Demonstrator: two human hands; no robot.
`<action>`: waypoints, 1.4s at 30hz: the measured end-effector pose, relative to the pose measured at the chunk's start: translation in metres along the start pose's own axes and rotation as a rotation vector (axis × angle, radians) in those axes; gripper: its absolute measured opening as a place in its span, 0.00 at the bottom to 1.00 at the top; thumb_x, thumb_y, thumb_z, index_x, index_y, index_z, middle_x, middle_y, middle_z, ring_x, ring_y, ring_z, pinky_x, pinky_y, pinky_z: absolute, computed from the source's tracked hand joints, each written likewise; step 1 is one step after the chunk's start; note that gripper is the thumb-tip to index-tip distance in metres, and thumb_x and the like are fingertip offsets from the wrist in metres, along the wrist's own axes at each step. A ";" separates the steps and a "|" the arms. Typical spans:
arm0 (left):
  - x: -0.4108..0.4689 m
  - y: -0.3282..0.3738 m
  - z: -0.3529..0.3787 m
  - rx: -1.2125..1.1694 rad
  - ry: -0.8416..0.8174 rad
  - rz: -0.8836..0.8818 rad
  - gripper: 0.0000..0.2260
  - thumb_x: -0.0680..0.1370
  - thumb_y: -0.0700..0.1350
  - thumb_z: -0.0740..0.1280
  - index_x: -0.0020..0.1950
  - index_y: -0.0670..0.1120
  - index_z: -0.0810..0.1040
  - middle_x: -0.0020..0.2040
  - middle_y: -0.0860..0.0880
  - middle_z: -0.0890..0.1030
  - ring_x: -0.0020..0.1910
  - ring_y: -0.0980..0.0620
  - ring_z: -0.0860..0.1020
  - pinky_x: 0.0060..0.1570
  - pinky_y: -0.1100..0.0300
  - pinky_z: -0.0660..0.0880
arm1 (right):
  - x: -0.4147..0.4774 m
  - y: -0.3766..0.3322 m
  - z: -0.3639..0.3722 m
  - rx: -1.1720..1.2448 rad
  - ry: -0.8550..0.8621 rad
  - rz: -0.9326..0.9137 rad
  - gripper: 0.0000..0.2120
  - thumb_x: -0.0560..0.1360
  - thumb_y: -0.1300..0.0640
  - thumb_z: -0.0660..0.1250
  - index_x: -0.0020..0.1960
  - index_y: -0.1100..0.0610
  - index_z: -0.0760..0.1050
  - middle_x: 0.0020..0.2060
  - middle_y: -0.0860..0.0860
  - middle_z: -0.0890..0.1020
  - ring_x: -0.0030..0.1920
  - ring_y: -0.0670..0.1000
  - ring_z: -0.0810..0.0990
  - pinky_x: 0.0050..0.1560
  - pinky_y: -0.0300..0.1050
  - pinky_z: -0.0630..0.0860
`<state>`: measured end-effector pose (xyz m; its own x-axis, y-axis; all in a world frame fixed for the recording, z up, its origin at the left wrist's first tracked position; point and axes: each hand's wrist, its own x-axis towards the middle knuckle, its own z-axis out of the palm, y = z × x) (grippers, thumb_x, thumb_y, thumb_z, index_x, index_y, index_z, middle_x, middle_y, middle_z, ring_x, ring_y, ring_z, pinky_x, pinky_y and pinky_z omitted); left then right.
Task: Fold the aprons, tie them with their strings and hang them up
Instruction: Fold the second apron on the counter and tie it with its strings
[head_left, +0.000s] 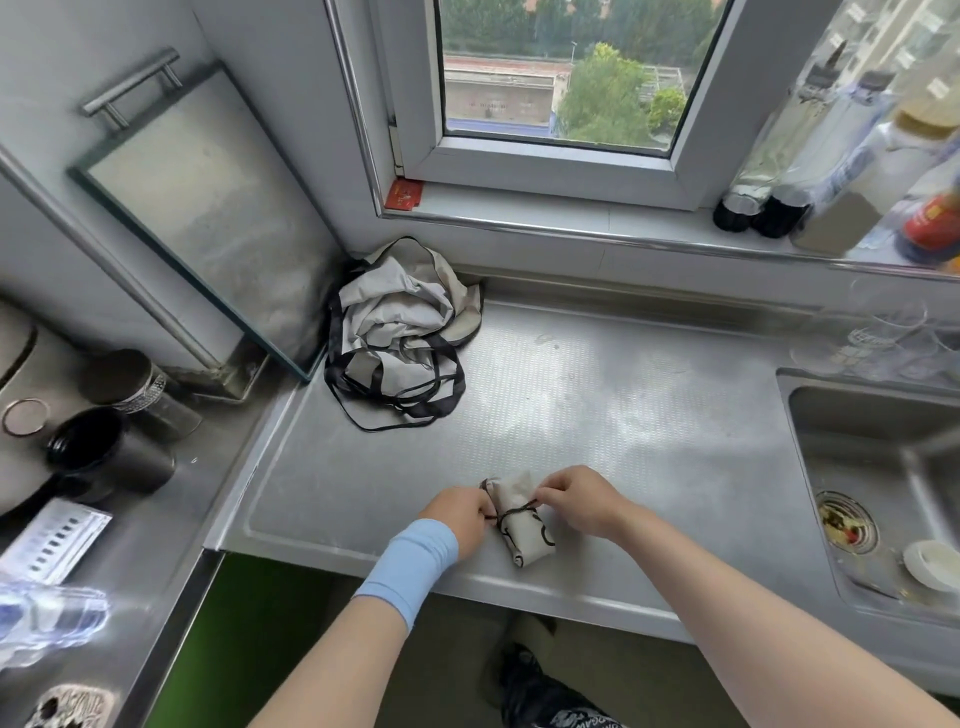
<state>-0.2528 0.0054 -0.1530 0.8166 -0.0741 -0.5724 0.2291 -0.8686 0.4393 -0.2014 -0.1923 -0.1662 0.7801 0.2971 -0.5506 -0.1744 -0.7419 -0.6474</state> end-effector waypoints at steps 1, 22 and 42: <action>0.000 -0.002 0.000 -0.022 -0.041 -0.023 0.15 0.76 0.38 0.58 0.52 0.51 0.82 0.55 0.51 0.81 0.53 0.49 0.78 0.52 0.62 0.71 | 0.001 0.000 0.001 -0.047 0.015 -0.013 0.11 0.77 0.54 0.67 0.37 0.49 0.81 0.29 0.42 0.77 0.33 0.44 0.74 0.34 0.36 0.67; 0.008 -0.010 0.017 -0.492 0.187 -0.209 0.21 0.78 0.51 0.65 0.29 0.48 0.60 0.29 0.51 0.61 0.30 0.52 0.60 0.31 0.57 0.58 | 0.006 0.013 0.007 0.160 0.115 0.033 0.06 0.72 0.54 0.75 0.37 0.53 0.85 0.31 0.44 0.83 0.33 0.42 0.76 0.37 0.37 0.71; 0.016 -0.027 0.019 -0.394 0.237 -0.104 0.21 0.78 0.50 0.65 0.30 0.48 0.59 0.28 0.52 0.60 0.30 0.52 0.59 0.32 0.58 0.58 | 0.004 0.009 0.022 0.124 0.250 0.000 0.09 0.72 0.61 0.72 0.43 0.46 0.85 0.26 0.42 0.68 0.28 0.42 0.67 0.32 0.33 0.64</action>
<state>-0.2562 0.0180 -0.1869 0.8666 0.1566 -0.4737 0.4621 -0.6102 0.6435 -0.2133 -0.1843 -0.1859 0.9013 0.1284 -0.4137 -0.2346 -0.6583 -0.7153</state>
